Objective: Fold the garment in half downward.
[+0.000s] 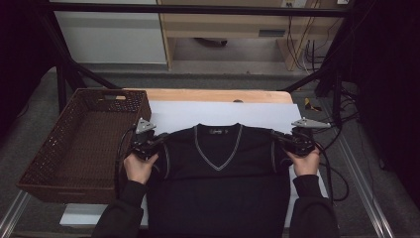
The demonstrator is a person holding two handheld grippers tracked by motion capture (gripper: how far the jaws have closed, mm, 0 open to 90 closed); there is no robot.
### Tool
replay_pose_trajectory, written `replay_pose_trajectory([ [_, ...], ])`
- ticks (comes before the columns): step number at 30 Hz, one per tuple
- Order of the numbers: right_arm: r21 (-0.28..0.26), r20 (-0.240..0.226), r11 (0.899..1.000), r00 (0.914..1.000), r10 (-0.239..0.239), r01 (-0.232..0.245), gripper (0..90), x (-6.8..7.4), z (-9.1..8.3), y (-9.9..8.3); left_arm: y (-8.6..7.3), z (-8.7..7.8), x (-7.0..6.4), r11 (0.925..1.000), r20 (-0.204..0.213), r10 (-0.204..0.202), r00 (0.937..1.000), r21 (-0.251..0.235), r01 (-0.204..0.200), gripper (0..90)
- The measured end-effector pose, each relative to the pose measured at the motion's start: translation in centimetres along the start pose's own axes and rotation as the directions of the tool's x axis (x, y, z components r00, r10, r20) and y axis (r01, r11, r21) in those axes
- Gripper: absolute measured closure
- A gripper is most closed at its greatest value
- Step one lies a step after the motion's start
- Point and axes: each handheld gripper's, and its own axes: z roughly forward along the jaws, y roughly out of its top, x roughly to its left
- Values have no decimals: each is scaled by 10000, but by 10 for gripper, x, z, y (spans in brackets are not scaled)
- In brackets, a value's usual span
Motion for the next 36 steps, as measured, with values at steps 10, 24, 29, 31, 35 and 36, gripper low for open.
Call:
replay_pose_trajectory([
  [10, -102, -448, 9999, 9990, -65, 60, 792, 22, -43, -18, -10, -40, -13, 9993, 412, 376, 9984, -30, -375, 853],
  [24, 785, -991, 9968, 9947, 258, -180, 789, 49, -83, -69, -51, -79, -35, 9920, 1255, 1068, 9863, 538, -1142, 852],
  [29, 1670, -886, 9857, 9953, 391, -239, 785, 53, -86, -92, -70, -88, -39, 9864, 1549, 1019, 9827, 1125, -1200, 849],
  [31, 2006, -753, 9794, 9965, 373, -215, 781, 52, -85, -101, -79, -91, -41, 9834, 1767, 899, 9802, 1402, -1154, 847],
  [35, 2819, -496, 9586, 9973, 550, -389, 760, 50, -81, -116, -95, -93, -47, 9714, 2075, 915, 9739, 1964, -1332, 839],
  [36, 2972, -359, 9539, 9978, 554, -423, 743, 49, -80, -119, -99, -93, -50, 9684, 2135, 958, 9722, 2060, -1407, 835],
])
